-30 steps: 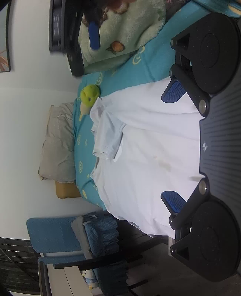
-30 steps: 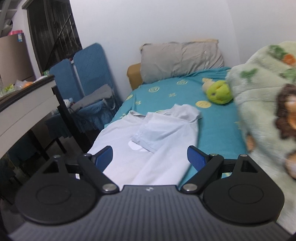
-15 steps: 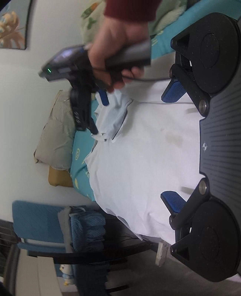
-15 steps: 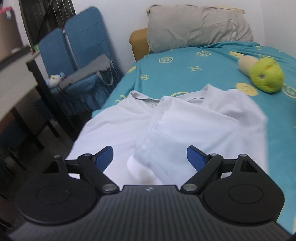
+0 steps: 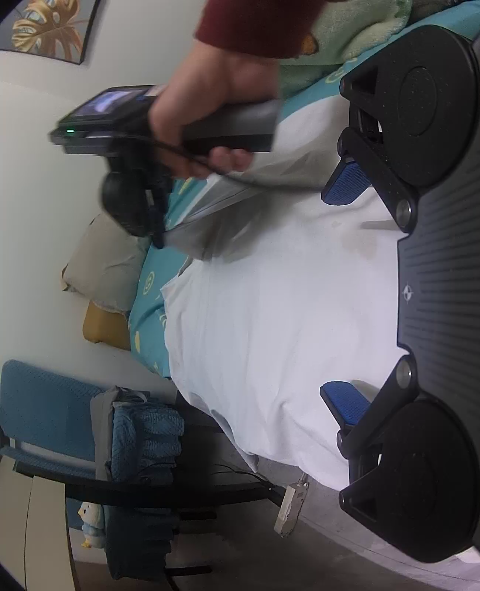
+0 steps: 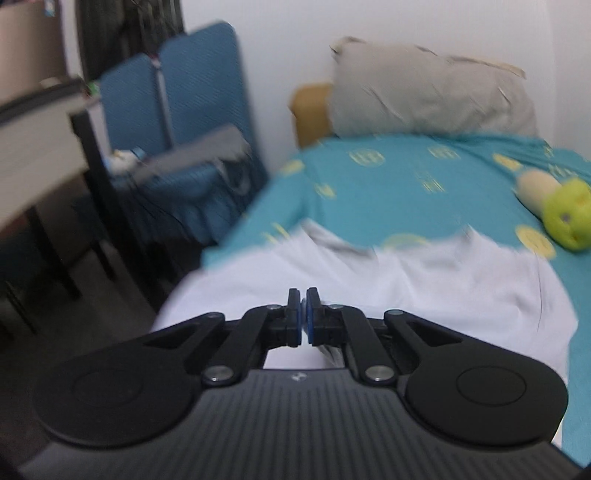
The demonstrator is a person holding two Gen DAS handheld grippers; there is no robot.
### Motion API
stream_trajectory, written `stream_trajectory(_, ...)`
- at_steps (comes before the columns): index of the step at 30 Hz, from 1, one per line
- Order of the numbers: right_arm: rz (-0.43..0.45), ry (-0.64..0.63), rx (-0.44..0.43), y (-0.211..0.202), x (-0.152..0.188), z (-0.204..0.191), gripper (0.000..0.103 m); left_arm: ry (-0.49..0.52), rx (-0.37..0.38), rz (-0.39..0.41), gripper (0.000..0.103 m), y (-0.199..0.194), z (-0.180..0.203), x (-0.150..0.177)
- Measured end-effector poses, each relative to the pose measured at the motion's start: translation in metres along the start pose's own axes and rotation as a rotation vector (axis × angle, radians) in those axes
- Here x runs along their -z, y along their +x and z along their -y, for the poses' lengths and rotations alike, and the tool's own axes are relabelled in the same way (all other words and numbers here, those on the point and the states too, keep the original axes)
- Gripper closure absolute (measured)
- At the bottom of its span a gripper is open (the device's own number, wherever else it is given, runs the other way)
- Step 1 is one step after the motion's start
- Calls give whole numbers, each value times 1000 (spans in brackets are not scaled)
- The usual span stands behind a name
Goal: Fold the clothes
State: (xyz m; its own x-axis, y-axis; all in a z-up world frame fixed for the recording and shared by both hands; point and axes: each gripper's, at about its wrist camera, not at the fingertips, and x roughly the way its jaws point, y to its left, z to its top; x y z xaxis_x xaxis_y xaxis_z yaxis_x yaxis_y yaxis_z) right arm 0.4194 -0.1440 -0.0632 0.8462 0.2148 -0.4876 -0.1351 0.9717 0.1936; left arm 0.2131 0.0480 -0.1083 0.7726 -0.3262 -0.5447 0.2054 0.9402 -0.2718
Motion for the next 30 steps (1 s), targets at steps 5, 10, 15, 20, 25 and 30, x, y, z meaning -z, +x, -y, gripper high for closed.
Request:
stream_trajectory(5,9,17,-82,-6,-28,-19,97,-39,-20,-3,0,-2,-7,-2)
stream_trajectory(10,-21,-28,-150,-1,-31,-38,97,-48,-20,0,0,-2,-10,-3)
stream_trajectory(15,-148,-86,-84,28,-12,-40,88,-31,-27,-4,0,0,-9,-3)
stream_trajectory(20,-123,-46,-63,4,1,-22,13,-57,-28,-6,0,-3,-16,-5)
stream_trajectory(25,-82,-35,-22,-57,8,1,13,-40,-20,3,0,-18,-15,-6)
stream_trajectory(30,-36,17,4,-134,14,30,13,-2,13,-2,1,-43,-8,-1)
